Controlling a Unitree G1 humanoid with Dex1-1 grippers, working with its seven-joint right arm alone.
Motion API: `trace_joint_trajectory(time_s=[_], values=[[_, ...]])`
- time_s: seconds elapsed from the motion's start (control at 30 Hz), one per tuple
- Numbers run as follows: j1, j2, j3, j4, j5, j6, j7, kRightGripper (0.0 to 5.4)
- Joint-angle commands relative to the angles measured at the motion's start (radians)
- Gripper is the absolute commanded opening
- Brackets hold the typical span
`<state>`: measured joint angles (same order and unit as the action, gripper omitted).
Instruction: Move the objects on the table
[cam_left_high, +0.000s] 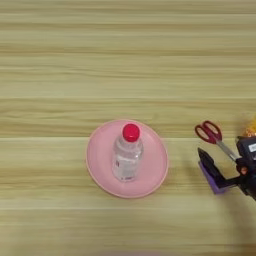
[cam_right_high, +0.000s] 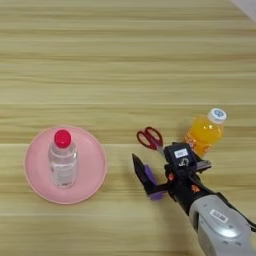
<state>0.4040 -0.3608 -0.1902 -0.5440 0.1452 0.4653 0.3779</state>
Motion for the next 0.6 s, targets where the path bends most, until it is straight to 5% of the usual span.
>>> trace_joint_trajectory(time_s=[0.03,0.6], values=[[0.002,-0.019,0.0,-0.026,-0.021,-0.023,-0.01,5.39],[-0.001,-0.007,0.065,0.078,-0.092,-0.042,-0.013,5.39]])
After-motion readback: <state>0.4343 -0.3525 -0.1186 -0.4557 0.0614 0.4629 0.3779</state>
